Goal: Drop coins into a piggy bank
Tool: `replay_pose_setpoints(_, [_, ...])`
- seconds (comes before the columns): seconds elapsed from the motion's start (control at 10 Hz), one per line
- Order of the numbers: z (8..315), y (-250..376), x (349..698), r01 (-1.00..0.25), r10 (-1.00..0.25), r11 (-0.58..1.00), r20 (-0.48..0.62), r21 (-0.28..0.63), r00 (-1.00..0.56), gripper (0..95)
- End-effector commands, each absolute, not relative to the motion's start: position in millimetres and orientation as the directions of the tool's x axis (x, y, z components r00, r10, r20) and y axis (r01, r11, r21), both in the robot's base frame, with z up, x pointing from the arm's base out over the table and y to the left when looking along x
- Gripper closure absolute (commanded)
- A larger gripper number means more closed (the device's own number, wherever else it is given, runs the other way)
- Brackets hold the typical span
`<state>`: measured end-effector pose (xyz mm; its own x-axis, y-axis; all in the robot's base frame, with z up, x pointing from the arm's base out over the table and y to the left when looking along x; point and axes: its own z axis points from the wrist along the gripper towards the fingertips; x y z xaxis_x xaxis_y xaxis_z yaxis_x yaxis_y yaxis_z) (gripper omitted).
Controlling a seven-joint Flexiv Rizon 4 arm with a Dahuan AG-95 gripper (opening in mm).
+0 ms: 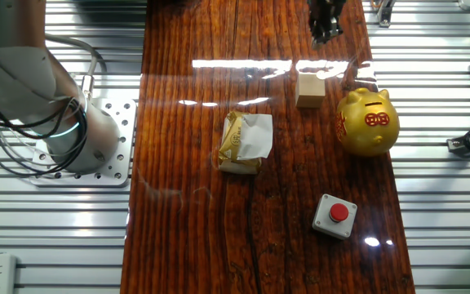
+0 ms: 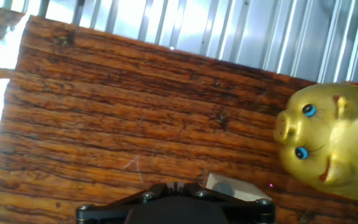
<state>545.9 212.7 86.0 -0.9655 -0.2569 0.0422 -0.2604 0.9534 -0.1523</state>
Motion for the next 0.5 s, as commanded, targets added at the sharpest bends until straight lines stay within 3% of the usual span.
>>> replay_pose_setpoints(0.1, [86.9, 220.8, 546.8, -0.273, -0.263, 0.940, 0.076, -0.207, -0.962, 95.0])
replay_pose_setpoints(0.5, [88.3, 228.6, 545.2, -0.288, -0.274, 0.923, 0.092, -0.254, -0.957, 95.0])
